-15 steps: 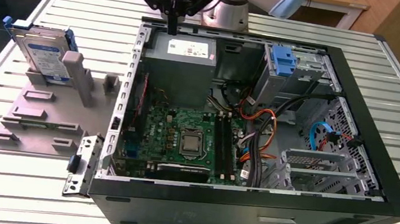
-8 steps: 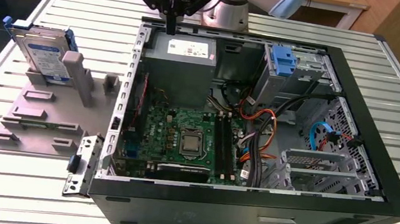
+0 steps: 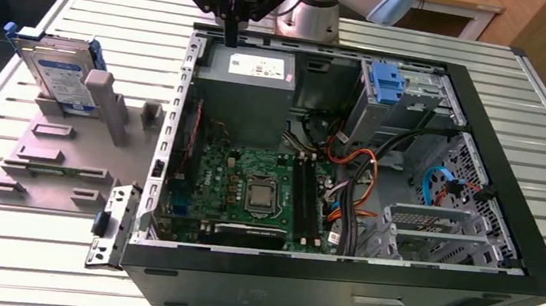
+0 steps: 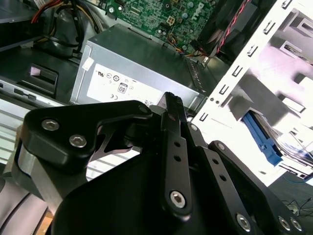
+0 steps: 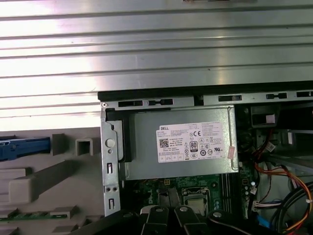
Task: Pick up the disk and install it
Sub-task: 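Reach for the disk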
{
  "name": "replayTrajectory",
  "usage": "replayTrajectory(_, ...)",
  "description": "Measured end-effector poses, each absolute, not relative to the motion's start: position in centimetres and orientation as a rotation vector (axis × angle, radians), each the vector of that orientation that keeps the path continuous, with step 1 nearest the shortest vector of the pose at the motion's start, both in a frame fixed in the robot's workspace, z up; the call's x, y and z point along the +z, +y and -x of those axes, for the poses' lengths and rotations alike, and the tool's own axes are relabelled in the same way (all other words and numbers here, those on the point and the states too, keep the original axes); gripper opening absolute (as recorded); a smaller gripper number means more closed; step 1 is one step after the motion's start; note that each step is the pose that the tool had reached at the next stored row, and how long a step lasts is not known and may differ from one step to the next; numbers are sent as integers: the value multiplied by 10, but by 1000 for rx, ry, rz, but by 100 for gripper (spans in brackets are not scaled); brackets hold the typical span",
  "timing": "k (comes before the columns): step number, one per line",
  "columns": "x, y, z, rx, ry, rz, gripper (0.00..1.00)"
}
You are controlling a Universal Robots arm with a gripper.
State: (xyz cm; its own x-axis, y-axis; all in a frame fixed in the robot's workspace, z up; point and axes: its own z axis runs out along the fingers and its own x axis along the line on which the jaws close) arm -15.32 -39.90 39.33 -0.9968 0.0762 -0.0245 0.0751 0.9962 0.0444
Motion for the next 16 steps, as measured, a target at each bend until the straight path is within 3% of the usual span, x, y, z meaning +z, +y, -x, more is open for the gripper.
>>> replayTrajectory(16, 393, -399, 162, 68, 3112, -118, 11)
